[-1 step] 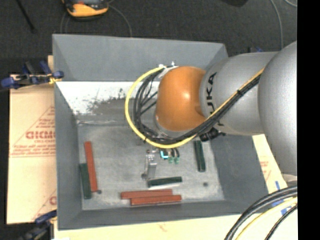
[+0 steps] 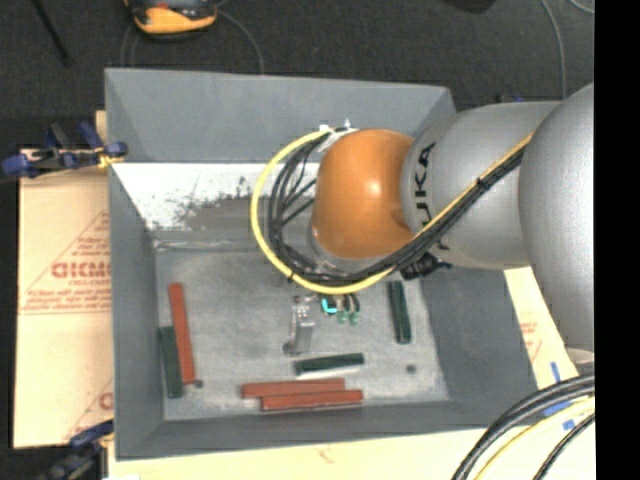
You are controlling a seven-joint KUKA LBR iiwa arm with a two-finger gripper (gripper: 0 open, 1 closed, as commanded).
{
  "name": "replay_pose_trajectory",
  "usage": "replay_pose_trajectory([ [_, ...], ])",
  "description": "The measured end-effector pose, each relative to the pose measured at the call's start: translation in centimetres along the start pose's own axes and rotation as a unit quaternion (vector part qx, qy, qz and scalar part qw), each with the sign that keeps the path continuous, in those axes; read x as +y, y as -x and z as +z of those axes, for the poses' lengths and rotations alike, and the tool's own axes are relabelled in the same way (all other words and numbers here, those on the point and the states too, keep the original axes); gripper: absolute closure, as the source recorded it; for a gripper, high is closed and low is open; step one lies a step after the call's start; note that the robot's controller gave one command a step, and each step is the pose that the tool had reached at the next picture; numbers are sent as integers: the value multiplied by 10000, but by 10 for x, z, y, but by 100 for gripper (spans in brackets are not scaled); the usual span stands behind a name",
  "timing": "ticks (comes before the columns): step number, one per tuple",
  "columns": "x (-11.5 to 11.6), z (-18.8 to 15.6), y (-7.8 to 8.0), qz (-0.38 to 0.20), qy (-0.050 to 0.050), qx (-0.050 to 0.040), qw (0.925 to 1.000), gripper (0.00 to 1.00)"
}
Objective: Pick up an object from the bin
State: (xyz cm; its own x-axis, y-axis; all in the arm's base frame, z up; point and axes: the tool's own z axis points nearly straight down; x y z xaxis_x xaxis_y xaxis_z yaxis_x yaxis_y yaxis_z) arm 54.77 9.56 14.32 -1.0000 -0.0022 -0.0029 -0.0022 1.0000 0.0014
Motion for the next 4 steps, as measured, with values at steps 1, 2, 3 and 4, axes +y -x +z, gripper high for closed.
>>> replay_pose_trajectory([
  [1,-36,31,-20,-415,-1,-19,9991,0],
  [2,-85,37,-29,-723,-9,16,9974,0],
  [3,-81,70,-48,-1595,-10,-26,9872,100],
  [4,-81,70,-48,-1589,-9,-26,9873,100],
])
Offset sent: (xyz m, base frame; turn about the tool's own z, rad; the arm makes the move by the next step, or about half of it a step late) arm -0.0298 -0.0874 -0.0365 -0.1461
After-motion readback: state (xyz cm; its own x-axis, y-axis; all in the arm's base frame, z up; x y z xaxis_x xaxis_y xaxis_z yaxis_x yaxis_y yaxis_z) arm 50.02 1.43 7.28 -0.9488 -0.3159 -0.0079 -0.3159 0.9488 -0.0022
